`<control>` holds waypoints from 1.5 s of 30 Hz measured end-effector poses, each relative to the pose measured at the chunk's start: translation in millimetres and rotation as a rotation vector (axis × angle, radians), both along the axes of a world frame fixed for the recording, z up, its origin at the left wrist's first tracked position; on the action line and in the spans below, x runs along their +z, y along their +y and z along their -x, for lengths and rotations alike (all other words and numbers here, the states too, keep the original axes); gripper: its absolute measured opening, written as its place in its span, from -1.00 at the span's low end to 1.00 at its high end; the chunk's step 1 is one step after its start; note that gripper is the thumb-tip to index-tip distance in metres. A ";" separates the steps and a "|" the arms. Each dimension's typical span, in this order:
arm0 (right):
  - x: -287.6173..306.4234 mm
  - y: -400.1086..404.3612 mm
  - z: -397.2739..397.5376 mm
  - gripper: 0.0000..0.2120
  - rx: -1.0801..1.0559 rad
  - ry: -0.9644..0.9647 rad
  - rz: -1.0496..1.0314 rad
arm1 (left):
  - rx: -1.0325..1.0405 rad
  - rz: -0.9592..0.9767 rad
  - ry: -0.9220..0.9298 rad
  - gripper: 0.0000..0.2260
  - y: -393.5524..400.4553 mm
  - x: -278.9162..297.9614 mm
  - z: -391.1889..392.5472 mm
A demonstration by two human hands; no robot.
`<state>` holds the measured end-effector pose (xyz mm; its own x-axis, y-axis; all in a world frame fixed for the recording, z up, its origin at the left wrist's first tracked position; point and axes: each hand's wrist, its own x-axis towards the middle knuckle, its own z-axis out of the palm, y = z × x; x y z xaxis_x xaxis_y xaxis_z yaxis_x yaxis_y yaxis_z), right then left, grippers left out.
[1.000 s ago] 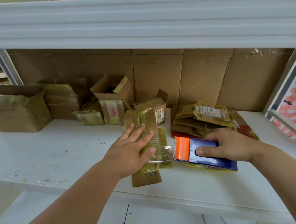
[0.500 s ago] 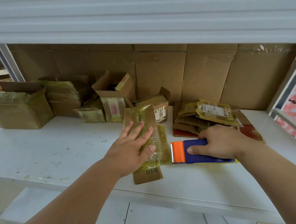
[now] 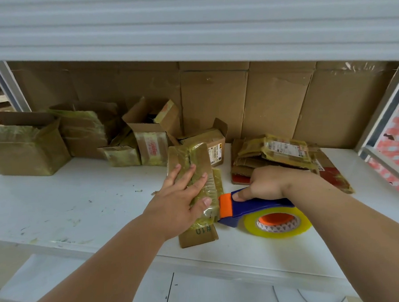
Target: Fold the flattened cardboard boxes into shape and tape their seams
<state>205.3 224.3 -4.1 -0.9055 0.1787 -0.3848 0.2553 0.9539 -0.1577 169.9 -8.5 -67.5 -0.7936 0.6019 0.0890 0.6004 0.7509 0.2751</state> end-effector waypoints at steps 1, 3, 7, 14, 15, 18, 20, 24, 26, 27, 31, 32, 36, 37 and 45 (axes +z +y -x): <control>-1.3 -1.3 0.8 -0.50 0.004 -0.008 -0.032 | 0.000 -0.001 -0.007 -0.27 -1.2 0.1 0.3; -7.8 -1.7 -0.8 -0.50 0.034 -0.023 -0.180 | -0.004 0.005 -0.033 -0.36 -4.6 1.5 1.0; -14.4 9.8 -12.0 -0.47 0.010 0.084 -0.287 | -0.003 -0.005 -0.046 -0.44 -10.0 1.7 2.9; -45.5 26.9 -35.7 -0.48 -0.048 0.478 -0.380 | -0.014 0.011 -0.113 -0.44 -6.4 5.5 3.3; -54.4 28.9 -39.8 -0.50 -0.045 0.450 -0.405 | -0.024 -0.003 -0.130 -0.43 -7.9 7.1 2.7; -75.8 34.2 -52.0 -0.55 -0.069 0.298 -0.410 | -0.032 -0.139 -0.206 -0.39 -12.5 9.8 1.1; -81.3 35.1 -57.1 -0.54 -0.097 0.265 -0.400 | -0.024 -0.241 -0.206 -0.42 -15.4 6.2 0.7; -78.2 14.4 -56.6 -0.46 -0.111 0.626 -0.228 | -0.016 -0.390 -0.082 -0.54 -20.2 -11.0 0.1; -74.4 -12.1 -55.4 -0.48 -0.055 0.808 0.143 | 0.008 -0.472 -0.049 -0.53 -21.0 -18.3 -3.5; -74.3 -27.6 -55.0 -0.48 -0.027 0.819 0.312 | 0.017 -0.510 -0.059 -0.50 -21.0 -21.0 -5.5; -92.2 -80.3 -53.2 -0.28 0.025 0.638 0.801 | 0.059 -0.656 -0.256 -0.43 -21.9 -18.5 -15.0; -98.2 -88.3 -52.6 -0.21 0.007 0.614 0.885 | 0.075 -0.696 -0.316 -0.44 -22.4 -16.6 -16.4; -108.9 -105.7 -50.1 -0.26 -0.192 0.599 1.192 | 0.127 -1.067 -0.716 -0.42 -19.0 -17.5 -15.0; -110.9 -107.5 -50.3 -0.26 -0.243 0.599 1.235 | 0.126 -1.212 -0.855 -0.40 -16.0 -18.8 -13.2; -111.7 -81.0 -39.3 -0.47 -0.192 0.511 1.246 | 0.219 -1.495 -0.934 -0.63 -17.3 -7.0 -21.6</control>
